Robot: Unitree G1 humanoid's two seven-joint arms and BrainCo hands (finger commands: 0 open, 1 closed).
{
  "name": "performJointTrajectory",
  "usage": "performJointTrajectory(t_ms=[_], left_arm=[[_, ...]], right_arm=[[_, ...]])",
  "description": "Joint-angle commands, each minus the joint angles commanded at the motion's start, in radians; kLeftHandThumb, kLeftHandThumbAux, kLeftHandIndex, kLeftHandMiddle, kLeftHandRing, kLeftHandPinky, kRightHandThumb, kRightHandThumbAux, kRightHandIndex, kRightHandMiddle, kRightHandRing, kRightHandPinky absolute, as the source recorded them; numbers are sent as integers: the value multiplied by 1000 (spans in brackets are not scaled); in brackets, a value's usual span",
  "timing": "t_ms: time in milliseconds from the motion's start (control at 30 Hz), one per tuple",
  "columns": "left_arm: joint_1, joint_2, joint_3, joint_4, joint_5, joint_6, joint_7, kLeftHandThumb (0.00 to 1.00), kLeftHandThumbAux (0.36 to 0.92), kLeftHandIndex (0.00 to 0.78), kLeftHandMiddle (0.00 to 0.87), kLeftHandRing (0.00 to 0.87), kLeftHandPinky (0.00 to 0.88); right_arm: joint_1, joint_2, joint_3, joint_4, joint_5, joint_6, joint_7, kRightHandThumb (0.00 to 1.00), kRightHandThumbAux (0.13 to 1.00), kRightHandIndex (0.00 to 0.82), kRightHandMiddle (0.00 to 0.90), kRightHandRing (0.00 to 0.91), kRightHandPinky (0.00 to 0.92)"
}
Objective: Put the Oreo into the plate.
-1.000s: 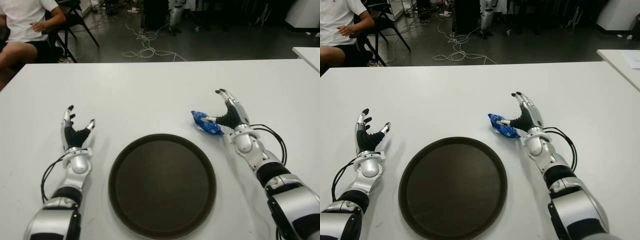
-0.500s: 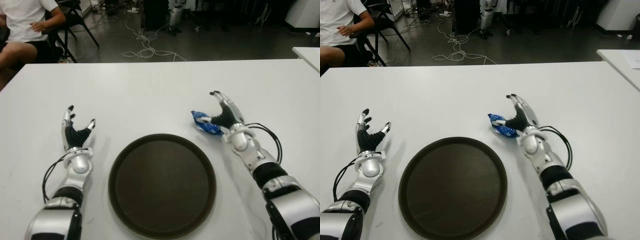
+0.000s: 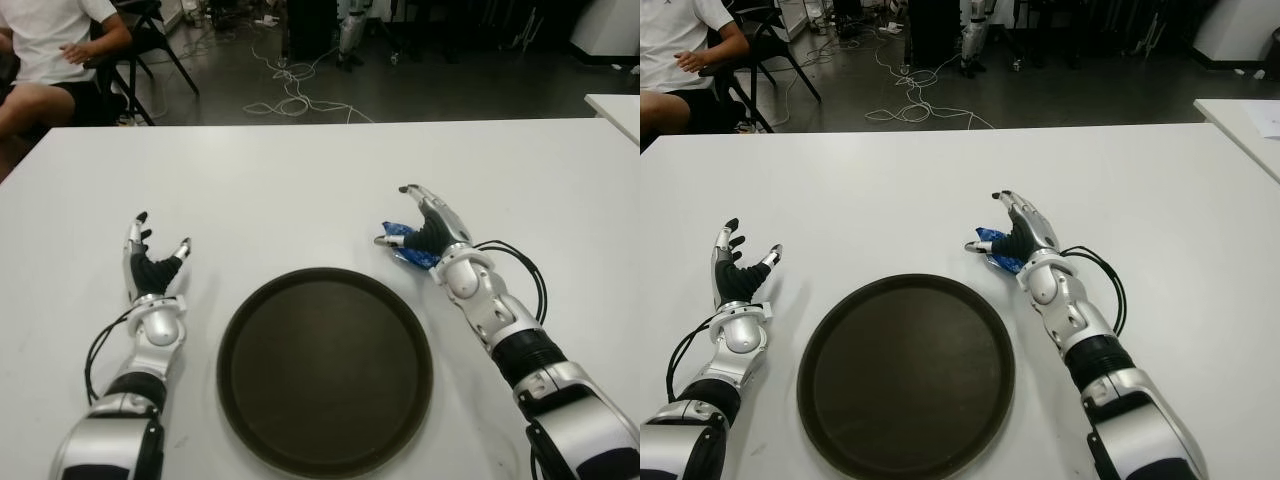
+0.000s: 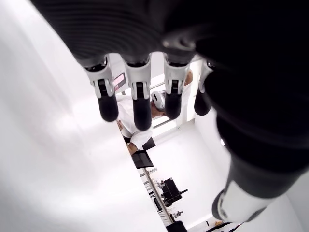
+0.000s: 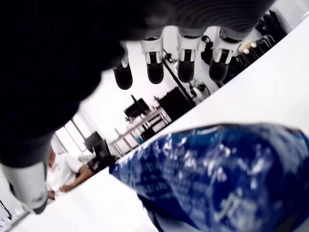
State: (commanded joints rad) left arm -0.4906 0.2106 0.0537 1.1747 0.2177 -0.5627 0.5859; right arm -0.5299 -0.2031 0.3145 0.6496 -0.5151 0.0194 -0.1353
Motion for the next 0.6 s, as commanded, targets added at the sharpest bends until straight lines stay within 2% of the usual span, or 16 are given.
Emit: performJointTrajectory(t_ms=[233, 367, 600], left_arm=[[-1, -1, 1, 1, -2, -1, -3, 219, 777, 103, 99, 109, 133], [0, -5, 5, -1, -8, -9, -7, 239, 784, 105, 98, 104, 129], [0, -8, 11, -1, -16, -11, -11, 240, 792, 110, 114, 126, 154]], right_arm=[[-18, 4, 36, -22, -32, 103, 64, 0, 579, 0, 0, 14, 79], [-43, 14, 61, 17, -57, 140, 69, 0, 589, 0, 0, 16, 78], [-54, 20, 86, 25, -80, 188, 79, 0, 619, 0, 0, 4, 48]])
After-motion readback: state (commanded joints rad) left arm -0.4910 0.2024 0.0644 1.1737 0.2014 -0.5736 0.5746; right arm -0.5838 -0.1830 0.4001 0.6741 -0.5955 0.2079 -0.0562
